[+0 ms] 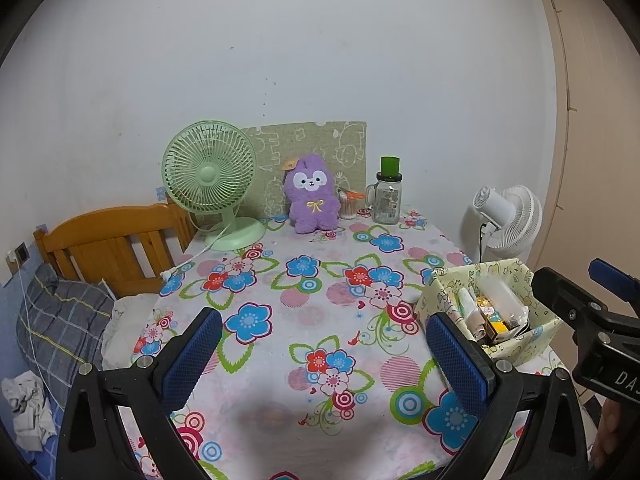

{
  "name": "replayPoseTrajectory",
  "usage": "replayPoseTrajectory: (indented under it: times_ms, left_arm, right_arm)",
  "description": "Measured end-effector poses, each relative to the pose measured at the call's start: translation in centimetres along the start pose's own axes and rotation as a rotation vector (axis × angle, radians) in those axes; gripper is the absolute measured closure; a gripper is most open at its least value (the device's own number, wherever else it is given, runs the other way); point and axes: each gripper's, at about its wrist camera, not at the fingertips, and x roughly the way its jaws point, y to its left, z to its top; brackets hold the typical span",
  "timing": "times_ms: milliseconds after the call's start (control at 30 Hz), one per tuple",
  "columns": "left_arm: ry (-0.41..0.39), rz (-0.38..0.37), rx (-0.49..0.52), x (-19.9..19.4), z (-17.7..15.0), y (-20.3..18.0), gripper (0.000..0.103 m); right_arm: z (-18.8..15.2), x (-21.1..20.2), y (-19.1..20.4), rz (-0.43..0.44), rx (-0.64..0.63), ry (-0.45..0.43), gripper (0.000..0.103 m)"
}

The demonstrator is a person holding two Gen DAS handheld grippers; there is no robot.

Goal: Organize soft objects

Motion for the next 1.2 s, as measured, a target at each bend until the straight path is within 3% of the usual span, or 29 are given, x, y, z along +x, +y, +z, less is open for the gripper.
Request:
replayPoseTrajectory:
  times_ms: [1200]
  left_arm:
    - [-0.024, -0.002, 0.002, -0.64, 0.52, -0.14, 0.000]
  right_arm:
    - [0.47, -0.90, -0.28, -0.003, -0.010, -0.028, 0.000]
